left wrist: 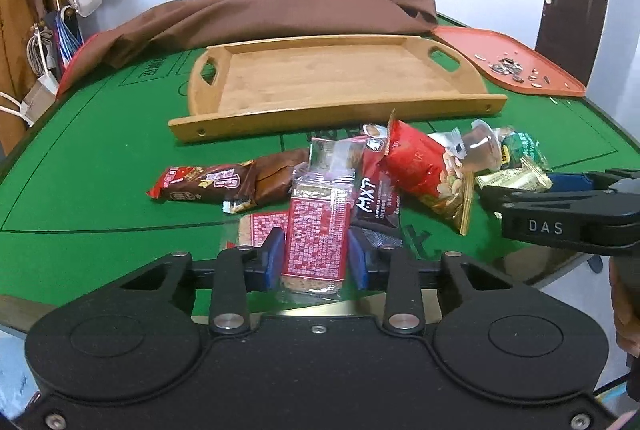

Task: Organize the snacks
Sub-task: 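Grasp the pink wafer packet with the left tool while the right tool grasps the gold foil packet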

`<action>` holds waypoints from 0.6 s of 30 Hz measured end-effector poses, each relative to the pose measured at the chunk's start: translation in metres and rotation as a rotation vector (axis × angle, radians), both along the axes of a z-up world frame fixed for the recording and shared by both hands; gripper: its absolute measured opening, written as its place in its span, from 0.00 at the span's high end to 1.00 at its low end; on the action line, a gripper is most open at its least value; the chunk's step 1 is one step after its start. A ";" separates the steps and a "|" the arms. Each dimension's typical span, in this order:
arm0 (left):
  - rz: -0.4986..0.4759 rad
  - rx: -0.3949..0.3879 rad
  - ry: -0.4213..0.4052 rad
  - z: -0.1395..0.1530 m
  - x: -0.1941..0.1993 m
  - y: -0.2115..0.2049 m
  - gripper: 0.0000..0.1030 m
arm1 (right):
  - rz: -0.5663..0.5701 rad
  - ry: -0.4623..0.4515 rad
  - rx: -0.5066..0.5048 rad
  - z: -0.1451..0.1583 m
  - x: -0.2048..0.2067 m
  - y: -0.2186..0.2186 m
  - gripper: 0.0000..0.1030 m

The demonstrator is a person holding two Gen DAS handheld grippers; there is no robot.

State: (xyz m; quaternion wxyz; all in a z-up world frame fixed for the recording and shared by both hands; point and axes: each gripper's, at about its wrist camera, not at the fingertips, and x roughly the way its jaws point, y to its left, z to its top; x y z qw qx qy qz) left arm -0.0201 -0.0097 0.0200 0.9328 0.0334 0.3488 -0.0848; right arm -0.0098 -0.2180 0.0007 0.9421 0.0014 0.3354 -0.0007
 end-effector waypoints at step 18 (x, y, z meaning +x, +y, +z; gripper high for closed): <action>0.028 -0.021 0.009 -0.006 0.012 0.000 0.70 | 0.035 -0.014 -0.025 -0.003 0.001 0.007 0.26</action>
